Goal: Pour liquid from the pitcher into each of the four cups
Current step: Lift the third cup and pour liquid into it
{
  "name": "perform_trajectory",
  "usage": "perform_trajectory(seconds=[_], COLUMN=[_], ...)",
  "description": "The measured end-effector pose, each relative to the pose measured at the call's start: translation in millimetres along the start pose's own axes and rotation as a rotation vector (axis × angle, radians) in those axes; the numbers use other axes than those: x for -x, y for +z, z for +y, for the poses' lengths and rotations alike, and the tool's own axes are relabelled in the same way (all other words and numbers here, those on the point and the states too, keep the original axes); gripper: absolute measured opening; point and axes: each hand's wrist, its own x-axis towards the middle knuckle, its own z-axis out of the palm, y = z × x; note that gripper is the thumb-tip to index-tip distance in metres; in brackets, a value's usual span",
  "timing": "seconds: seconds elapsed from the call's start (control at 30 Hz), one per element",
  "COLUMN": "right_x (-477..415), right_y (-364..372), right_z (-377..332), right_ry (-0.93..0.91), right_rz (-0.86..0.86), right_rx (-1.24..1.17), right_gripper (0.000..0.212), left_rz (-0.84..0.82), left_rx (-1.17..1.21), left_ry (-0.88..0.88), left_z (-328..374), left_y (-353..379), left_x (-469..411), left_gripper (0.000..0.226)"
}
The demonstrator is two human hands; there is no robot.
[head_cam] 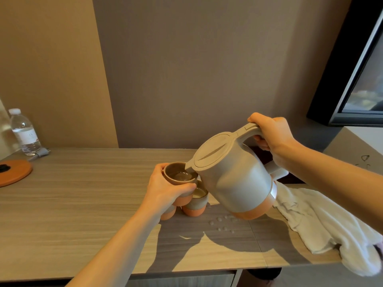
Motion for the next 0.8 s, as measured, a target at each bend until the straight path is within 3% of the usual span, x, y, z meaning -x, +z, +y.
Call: perform_trajectory(seconds=[0.47, 0.8], right_x=[3.5, -5.3], right_y=[-17.1, -26.0], right_z=[27.2, 47.8], right_ry=[0.128, 0.150], right_rz=[0.075, 0.125], right_rx=[-0.226, -0.248], right_gripper=[0.028, 0.028], left_rz=[0.009, 0.056], left_rx=[-0.026, -0.114], left_ry=[0.007, 0.032], left_z=[9.9, 14.2], left_y=[4.2, -4.6], left_x=[-15.6, -52.0], left_gripper=[0.073, 0.075])
